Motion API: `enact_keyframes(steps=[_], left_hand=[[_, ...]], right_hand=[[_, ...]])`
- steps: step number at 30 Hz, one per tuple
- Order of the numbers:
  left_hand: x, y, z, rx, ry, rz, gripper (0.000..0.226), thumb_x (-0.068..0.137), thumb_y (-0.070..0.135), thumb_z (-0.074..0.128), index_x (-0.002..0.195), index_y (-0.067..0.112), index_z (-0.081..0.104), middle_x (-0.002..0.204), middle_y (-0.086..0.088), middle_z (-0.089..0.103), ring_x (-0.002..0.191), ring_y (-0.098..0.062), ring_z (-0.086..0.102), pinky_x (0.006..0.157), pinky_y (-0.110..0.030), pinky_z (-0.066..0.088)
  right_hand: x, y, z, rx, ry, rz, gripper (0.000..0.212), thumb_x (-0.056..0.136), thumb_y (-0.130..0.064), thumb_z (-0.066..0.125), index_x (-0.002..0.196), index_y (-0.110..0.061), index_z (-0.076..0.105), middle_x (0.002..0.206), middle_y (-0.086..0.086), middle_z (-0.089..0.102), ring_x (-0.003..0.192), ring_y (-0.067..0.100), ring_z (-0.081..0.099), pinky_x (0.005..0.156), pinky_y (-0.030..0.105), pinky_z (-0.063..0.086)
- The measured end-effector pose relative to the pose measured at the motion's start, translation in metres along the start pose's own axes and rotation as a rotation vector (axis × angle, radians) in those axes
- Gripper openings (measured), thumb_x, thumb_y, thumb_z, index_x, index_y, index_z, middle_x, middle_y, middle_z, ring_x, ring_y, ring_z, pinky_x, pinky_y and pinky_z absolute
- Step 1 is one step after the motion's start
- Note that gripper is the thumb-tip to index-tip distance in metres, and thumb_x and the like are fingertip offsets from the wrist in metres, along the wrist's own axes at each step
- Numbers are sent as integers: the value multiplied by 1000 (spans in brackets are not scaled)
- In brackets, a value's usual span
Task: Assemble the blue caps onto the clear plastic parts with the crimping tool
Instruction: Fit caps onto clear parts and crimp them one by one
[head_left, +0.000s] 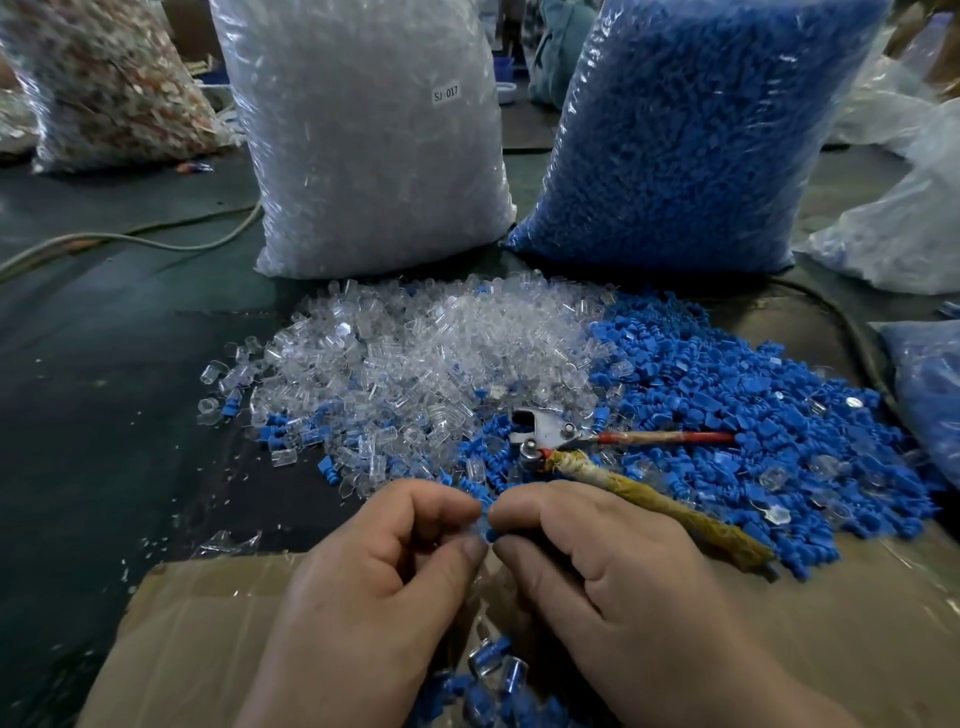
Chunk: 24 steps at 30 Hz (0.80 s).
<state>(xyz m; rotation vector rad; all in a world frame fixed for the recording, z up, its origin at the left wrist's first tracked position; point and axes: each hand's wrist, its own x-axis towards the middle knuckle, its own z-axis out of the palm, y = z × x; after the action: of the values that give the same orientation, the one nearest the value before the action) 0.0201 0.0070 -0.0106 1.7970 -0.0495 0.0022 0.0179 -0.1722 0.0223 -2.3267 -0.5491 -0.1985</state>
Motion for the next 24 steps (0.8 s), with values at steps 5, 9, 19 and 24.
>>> enact_keyframes(steps=[5, 9, 19, 24], left_hand=[[-2, 9, 0, -74, -51, -35, 26, 68, 48, 87, 87, 35, 75, 63, -1, 68, 52, -16, 58, 47, -28, 43], [1, 16, 0, -240, -113, -118, 14, 66, 19, 82, 76, 25, 76, 56, -9, 62, 44, -16, 55, 38, -18, 39], [0, 15, -2, -154, -22, -101, 32, 77, -3, 74, 77, 29, 73, 58, -1, 62, 45, -17, 54, 38, -21, 42], [-2, 20, 0, -151, -20, -117, 33, 78, -2, 73, 77, 31, 73, 56, 0, 62, 42, -17, 52, 37, -20, 40]], right_hand=[[-2, -3, -4, -58, 16, -81, 22, 94, -48, 44, 109, -37, 57, 95, -15, 60, 83, 6, 60, 66, 32, 52], [-4, -6, -5, -124, -17, -147, 18, 95, -35, 48, 109, -30, 58, 96, -7, 60, 84, 15, 60, 58, 41, 54], [7, 20, -19, -603, -55, 203, 75, 89, -61, 42, 148, -39, 2, 159, -5, 9, 148, 20, -5, 116, 40, -6], [7, 40, -25, -713, -164, 338, 78, 87, -71, 31, 150, -33, 3, 154, -2, 27, 143, 23, 17, 118, 40, 13]])
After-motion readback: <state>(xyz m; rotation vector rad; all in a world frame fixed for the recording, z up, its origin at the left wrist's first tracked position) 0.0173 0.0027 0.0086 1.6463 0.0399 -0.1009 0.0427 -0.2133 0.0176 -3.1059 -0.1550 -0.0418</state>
